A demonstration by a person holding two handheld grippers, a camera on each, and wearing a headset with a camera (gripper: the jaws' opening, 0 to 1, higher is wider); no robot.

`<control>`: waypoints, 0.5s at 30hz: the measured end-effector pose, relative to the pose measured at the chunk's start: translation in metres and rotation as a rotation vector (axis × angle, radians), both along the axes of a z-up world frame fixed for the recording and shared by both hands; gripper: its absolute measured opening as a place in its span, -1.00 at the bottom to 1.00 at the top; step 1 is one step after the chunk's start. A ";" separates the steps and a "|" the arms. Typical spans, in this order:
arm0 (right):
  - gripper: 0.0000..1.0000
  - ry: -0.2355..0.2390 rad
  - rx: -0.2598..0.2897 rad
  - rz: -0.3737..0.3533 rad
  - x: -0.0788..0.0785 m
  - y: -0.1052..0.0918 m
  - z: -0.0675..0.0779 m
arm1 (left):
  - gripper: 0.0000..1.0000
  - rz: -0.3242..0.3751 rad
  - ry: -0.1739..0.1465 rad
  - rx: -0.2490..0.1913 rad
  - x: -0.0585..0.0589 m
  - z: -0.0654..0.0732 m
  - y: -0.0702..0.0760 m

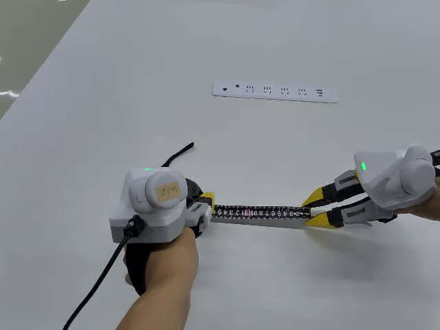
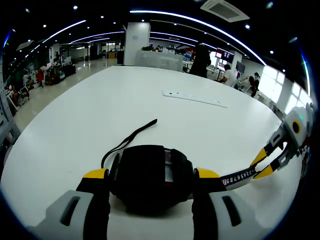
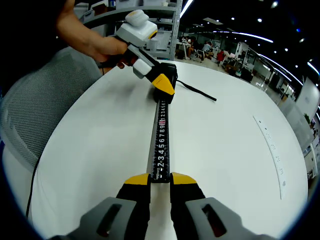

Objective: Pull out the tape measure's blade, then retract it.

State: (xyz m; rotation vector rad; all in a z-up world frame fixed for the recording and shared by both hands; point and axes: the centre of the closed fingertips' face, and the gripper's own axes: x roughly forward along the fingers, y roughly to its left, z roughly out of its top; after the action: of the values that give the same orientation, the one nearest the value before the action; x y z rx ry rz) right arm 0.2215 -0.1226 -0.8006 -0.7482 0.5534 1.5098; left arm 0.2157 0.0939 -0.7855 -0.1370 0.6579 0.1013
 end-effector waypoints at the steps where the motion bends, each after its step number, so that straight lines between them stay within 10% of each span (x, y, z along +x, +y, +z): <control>1: -0.72 -0.001 0.000 0.001 0.000 0.001 0.000 | 0.26 0.000 0.000 0.000 0.000 0.000 0.000; 15: -0.72 -0.002 0.007 0.004 0.000 0.010 0.001 | 0.26 0.002 -0.001 -0.002 0.000 -0.001 0.000</control>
State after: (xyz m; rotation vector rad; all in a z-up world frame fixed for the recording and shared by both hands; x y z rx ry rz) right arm 0.2216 -0.1130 -0.7991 -0.7454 0.5447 1.5133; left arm 0.2154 0.0940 -0.7865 -0.1395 0.6573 0.1021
